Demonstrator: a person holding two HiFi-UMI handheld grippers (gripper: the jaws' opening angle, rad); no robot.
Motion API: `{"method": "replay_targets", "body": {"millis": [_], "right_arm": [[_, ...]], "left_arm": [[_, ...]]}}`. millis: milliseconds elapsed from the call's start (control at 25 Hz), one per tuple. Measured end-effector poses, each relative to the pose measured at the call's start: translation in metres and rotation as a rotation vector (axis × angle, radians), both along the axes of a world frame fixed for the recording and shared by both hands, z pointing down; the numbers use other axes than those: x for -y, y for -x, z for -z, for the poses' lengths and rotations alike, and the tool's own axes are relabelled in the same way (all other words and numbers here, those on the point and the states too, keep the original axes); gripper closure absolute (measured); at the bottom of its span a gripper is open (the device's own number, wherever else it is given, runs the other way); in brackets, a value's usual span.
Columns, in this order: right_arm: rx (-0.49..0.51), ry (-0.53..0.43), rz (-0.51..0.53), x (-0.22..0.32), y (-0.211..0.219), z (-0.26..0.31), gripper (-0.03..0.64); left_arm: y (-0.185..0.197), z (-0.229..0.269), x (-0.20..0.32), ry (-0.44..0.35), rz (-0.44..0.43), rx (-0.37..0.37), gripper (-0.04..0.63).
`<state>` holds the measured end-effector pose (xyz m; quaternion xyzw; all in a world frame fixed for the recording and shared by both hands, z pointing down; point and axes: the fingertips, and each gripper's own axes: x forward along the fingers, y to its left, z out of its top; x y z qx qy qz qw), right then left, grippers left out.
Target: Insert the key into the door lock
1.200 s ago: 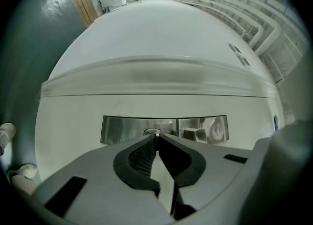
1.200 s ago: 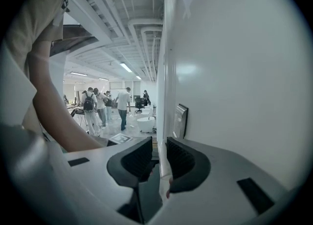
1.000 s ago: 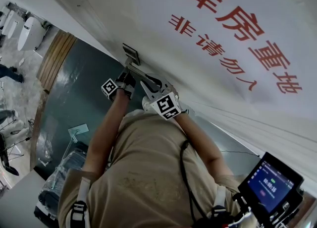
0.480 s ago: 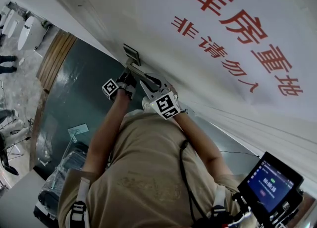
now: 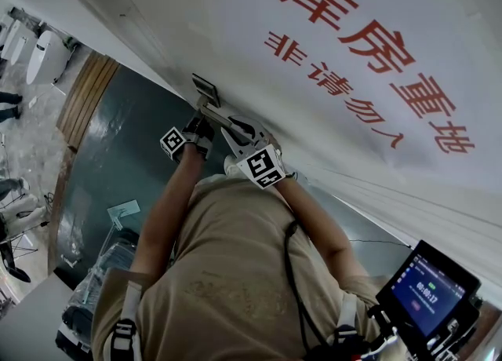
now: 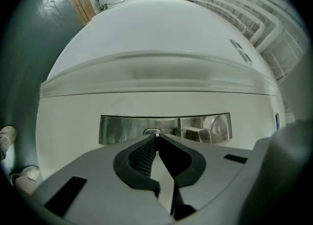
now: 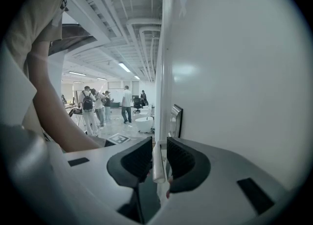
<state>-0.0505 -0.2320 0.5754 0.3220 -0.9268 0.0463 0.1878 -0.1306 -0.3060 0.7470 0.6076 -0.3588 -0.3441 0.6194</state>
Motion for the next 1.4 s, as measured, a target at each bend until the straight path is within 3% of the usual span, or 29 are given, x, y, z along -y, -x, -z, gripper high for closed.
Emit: {"method": "replay_targets", "body": {"millis": [320, 520, 680, 760, 920, 1120, 1400], "right_arm": [[-0.001, 0.0, -0.01, 0.004, -0.003, -0.001, 0.534], [-0.004, 0.005, -0.007, 0.004, 0.0, -0.002, 0.534], [-0.005, 0.008, 0.008, 0.002, 0.006, -0.003, 0.534], [-0.006, 0.005, 0.014, 0.003, 0.007, -0.002, 0.534], [-0.026, 0.002, 0.02, 0.005, 0.007, -0.005, 0.534], [-0.037, -0.004, 0.027, 0.008, 0.008, -0.006, 0.534], [-0.045, -0.001, 0.031, 0.01, 0.011, -0.006, 0.534]], "left_arm": [[0.0, 0.001, 0.001, -0.011, 0.007, 0.008, 0.563], [0.0, -0.005, 0.0, -0.011, -0.007, 0.076, 0.563], [-0.003, -0.003, -0.002, 0.017, 0.034, -0.051, 0.563], [-0.003, 0.001, -0.001, 0.02, 0.041, -0.08, 0.563], [-0.002, 0.002, 0.0, 0.006, 0.013, -0.004, 0.563], [-0.001, -0.001, 0.003, -0.066, -0.045, 0.111, 0.563], [-0.003, 0.002, 0.002, -0.091, -0.078, 0.196, 0.561]]}}
